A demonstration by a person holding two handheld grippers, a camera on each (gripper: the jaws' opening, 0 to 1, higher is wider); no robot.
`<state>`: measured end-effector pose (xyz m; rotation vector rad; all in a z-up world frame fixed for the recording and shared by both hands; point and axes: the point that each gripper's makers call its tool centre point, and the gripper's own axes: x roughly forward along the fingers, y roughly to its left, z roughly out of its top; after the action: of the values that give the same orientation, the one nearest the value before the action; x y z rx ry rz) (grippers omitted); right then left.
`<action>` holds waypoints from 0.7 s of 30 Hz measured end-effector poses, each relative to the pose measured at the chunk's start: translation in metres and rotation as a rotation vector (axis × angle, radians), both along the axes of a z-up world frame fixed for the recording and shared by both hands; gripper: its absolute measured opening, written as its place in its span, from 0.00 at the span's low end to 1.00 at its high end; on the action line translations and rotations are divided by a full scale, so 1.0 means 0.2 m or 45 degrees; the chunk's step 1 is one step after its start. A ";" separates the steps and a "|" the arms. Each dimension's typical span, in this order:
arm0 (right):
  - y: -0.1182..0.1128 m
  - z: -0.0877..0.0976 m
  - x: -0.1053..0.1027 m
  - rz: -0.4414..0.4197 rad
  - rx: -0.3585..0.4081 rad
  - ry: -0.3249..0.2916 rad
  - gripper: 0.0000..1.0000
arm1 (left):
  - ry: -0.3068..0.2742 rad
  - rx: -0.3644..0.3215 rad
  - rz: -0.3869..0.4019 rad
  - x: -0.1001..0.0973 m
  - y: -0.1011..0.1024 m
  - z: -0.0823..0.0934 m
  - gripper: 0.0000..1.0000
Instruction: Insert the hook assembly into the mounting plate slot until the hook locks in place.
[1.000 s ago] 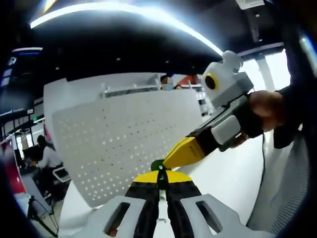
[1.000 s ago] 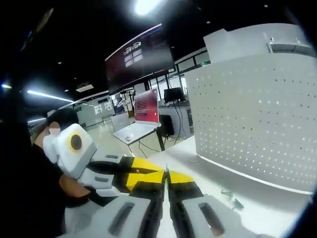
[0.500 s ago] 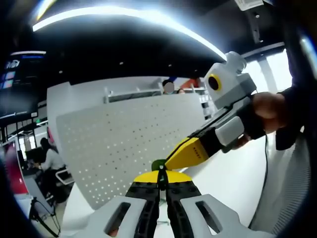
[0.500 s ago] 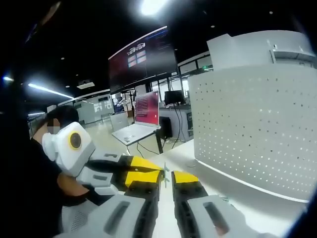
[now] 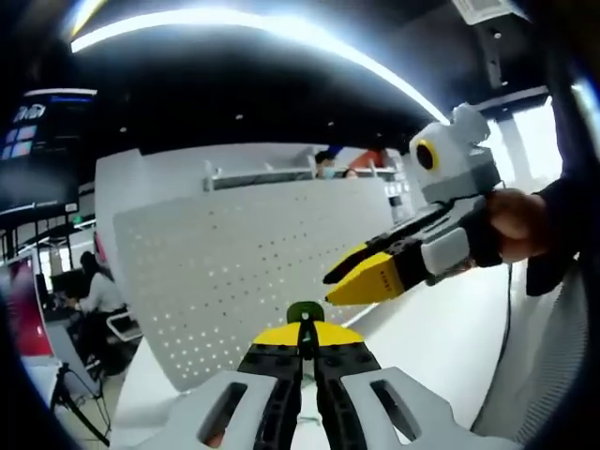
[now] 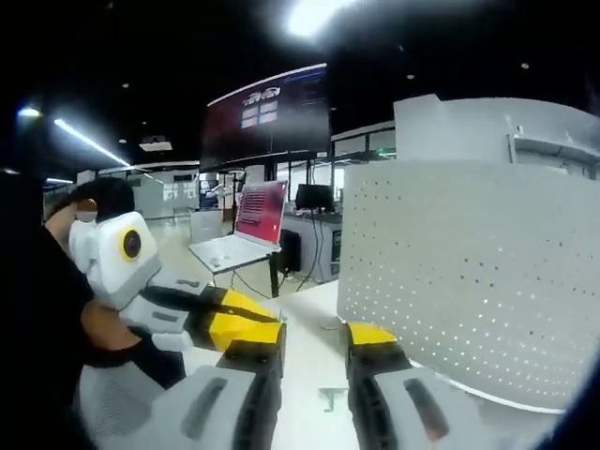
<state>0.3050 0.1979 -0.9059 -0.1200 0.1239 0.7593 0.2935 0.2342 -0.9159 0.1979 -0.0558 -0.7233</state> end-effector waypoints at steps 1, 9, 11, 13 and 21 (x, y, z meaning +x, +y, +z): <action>-0.01 0.00 0.00 -0.009 0.007 -0.020 0.25 | 0.003 0.004 -0.001 0.00 0.00 0.00 0.03; -0.13 -0.03 0.02 -0.100 -0.011 -0.152 0.26 | 0.017 0.016 0.023 0.02 0.00 -0.01 0.03; -0.14 -0.03 0.02 -0.105 -0.021 -0.171 0.26 | 0.015 0.014 0.037 0.04 0.01 -0.01 0.03; -0.16 -0.02 0.03 -0.115 -0.025 -0.184 0.27 | 0.016 0.013 0.048 0.05 0.02 0.00 0.03; -0.24 -0.10 0.07 -0.141 -0.051 -0.166 0.27 | 0.006 0.027 0.060 0.12 -0.01 0.05 0.03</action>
<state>0.3186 0.1509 -0.9258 -0.1991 0.0214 0.6367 0.3166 0.2326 -0.9068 0.2167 -0.0387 -0.6773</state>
